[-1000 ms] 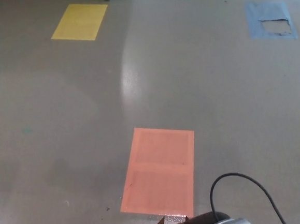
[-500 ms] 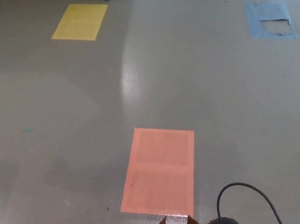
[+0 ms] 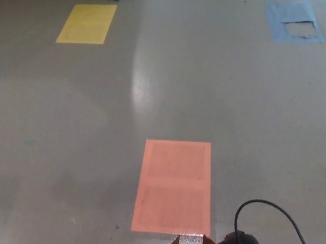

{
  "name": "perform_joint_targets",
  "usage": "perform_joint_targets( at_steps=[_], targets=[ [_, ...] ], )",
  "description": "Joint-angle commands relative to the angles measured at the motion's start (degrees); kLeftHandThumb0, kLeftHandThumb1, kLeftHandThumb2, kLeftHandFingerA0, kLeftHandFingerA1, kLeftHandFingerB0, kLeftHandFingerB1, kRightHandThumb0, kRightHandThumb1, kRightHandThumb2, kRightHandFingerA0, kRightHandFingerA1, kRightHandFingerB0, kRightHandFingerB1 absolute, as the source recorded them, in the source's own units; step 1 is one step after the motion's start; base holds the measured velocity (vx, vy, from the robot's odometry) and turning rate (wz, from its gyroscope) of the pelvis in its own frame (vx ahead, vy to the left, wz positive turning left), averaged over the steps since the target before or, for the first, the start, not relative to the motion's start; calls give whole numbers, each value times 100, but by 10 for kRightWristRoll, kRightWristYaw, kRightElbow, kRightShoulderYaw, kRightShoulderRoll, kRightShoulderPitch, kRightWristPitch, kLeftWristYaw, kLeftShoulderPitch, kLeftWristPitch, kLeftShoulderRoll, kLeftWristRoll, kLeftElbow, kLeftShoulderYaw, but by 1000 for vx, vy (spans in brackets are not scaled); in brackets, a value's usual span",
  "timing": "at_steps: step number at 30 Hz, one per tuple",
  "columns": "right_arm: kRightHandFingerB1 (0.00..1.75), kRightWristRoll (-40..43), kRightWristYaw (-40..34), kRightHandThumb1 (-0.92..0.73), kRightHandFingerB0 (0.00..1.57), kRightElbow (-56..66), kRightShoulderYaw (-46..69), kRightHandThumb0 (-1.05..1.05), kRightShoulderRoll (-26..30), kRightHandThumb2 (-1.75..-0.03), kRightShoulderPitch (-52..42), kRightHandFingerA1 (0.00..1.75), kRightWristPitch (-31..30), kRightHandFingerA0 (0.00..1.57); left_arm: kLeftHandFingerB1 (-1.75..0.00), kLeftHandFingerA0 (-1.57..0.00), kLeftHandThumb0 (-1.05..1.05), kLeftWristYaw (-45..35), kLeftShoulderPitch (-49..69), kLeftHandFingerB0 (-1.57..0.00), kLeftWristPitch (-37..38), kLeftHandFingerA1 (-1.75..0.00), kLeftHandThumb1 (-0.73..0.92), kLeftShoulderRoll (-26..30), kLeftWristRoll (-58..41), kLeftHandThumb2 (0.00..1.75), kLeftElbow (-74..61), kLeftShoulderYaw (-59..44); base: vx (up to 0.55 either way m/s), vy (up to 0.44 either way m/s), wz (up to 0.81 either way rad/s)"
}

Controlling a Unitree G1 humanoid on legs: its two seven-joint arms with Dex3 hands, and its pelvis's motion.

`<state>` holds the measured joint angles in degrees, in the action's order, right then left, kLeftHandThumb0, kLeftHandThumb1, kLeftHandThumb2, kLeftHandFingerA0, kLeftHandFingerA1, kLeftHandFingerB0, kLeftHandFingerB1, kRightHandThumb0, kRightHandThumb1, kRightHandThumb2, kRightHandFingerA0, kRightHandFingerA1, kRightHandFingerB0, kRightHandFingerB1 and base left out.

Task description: An air pump is kept on top of a storage box on the floor and the robot uses its right hand to press down on the handle of the pump to compress it

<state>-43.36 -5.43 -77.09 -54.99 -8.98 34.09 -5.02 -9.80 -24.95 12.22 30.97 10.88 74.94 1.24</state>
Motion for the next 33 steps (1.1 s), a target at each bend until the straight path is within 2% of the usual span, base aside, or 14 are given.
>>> perform_joint_targets(
  at_steps=[1,3,8,9,11,14,16,19,22,24,25,27,28,33],
  targets=[
    [7,14,13,-87,0,13,40,-95,4,-123,31,8,41,0,-34,-36,-61,1,-8,-36,2,-50,62,7,7,60,1,2,0,0,0],
    [8,55,53,-84,0,65,91,-94,14,-119,62,10,73,0,-47,-32,-64,-1,-9,-28,4,-57,50,7,9,85,1,4,0,0,0],
    [10,137,225,-81,0,333,185,-94,91,-118,70,13,84,0,-46,-33,-64,-2,-17,-29,5,-58,49,12,6,84,1,0,0,0,0],
    [9,186,288,-79,0,410,208,-93,112,-116,65,12,71,0,-31,-37,-61,-3,-18,-35,4,-50,62,12,5,59,1,0,0,0,0],
    [14,311,429,-74,0,550,259,-87,146,-112,57,18,30,0,-31,-36,-61,-6,-19,-34,4,-50,62,13,6,59,2,1,0,0,0],
    [6,496,566,-76,0,687,318,-96,172,-110,53,12,-73,0,-45,-30,-66,-5,-20,-28,4,-55,50,13,10,85,2,4,0,0,0],
    [13,596,595,-69,0,789,344,-90,195,-110,41,19,-105,0,-32,-34,-62,-2,-19,-35,1,-47,61,12,11,59,2,5,0,0,0],
    [10,702,614,-68,0,878,385,-96,221,-89,33,18,-115,0,-44,-29,-65,-2,-15,-27,1,-54,49,11,10,83,2,4,0,0,0],
    [12,783,603,-71,3,897,439,-96,203,-109,7,19,-37,2,-44,-29,-64,-5,-12,-27,2,-54,49,11,8,83,3,2,0,0,0],
    [21,814,523,-73,10,933,490,-100,193,-78,-19,25,-48,7,-31,-35,-61,-3,-12,-33,1,-46,62,12,11,59,4,6,0,0,0],
    [28,789,430,-63,4,941,546,-82,190,-105,-36,41,-21,4,-45,-30,-64,-1,-11,-27,2,-54,49,12,11,84,4,6,0,0,0],
    [33,758,357,-64,2,942,579,-84,176,-104,-55,46,11,11,-32,-34,-61,0,-7,-35,3,-47,62,12,11,59,4,5,0,0,0],
    [28,731,323,-82,17,936,589,-82,167,-65,-64,33,33,23,-32,-33,-61,1,-6,-35,3,-47,62,12,12,59,4,5,0,0,0],
    [30,549,142,-82,26,797,654,-73,142,-65,-120,34,205,31,-33,-33,-61,0,11,-36,7,-48,61,8,6,59,6,1,0,0,0]
  ],
)
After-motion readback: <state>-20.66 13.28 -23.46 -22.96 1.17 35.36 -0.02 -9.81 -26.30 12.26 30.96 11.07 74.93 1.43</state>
